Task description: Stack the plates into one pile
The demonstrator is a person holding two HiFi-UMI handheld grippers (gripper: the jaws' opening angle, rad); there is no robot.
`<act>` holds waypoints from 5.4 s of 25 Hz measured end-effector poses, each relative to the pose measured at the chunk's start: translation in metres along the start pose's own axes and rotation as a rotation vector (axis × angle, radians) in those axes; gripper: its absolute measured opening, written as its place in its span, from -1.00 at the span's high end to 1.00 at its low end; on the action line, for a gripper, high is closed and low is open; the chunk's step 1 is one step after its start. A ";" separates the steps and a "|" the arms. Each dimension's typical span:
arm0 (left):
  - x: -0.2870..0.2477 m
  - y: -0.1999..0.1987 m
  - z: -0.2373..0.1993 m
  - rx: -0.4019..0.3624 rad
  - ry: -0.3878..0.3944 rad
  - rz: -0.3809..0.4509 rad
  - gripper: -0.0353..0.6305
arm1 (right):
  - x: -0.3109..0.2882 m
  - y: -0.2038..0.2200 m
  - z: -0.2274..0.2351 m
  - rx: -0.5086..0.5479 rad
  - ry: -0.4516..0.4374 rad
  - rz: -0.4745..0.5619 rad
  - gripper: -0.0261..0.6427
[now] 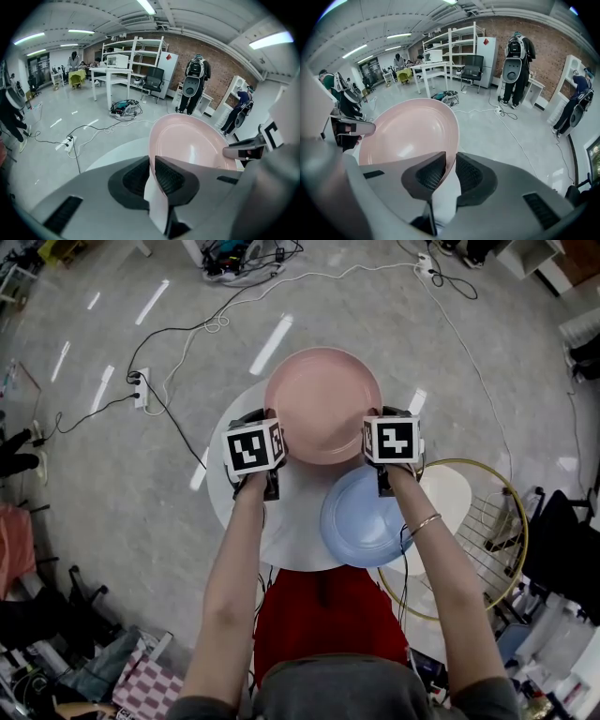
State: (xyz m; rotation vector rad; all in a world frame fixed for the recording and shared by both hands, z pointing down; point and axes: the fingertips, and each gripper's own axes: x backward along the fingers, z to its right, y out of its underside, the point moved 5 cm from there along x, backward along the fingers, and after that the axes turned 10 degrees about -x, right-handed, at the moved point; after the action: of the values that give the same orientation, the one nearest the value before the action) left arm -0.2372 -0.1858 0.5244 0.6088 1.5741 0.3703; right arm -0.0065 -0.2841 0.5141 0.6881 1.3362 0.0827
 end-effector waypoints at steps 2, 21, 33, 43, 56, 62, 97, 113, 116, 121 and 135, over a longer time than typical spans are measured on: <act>0.008 -0.002 0.001 -0.009 0.005 0.013 0.75 | 0.008 0.002 -0.001 -0.012 0.000 0.008 0.69; 0.072 0.021 0.068 -0.115 0.072 0.068 0.76 | 0.102 0.071 0.037 -0.126 0.050 0.080 0.69; 0.089 0.061 0.117 -0.177 0.133 0.048 0.76 | 0.139 0.138 0.068 -0.208 0.094 0.070 0.69; 0.090 0.097 0.155 -0.220 0.180 0.016 0.76 | 0.154 0.196 0.093 -0.274 0.124 0.048 0.69; 0.087 0.126 0.176 -0.320 0.196 -0.006 0.76 | 0.154 0.257 0.098 -0.349 0.131 0.036 0.69; 0.082 0.138 0.176 -0.339 0.178 -0.032 0.76 | 0.148 0.271 0.097 -0.352 0.134 0.016 0.69; 0.078 0.147 0.165 -0.437 0.089 -0.049 0.53 | 0.142 0.262 0.090 -0.195 0.249 0.096 0.68; 0.107 0.117 0.165 -0.401 0.140 0.100 0.80 | 0.172 0.219 0.069 -0.182 0.110 0.255 0.69; 0.117 0.110 0.164 -0.388 0.155 0.146 0.84 | 0.178 0.211 0.060 -0.175 0.069 0.291 0.72; 0.137 0.100 0.160 -0.372 0.182 0.232 0.85 | 0.195 0.200 0.043 -0.175 -0.015 0.369 0.78; 0.211 0.076 0.152 -0.358 0.244 0.452 0.85 | 0.259 0.177 0.007 -0.132 -0.098 0.557 0.83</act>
State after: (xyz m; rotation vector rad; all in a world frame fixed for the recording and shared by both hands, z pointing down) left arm -0.0778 -0.0197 0.3807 0.6518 1.5388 1.0759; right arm 0.1252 -0.0330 0.3803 0.9225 1.0049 0.5718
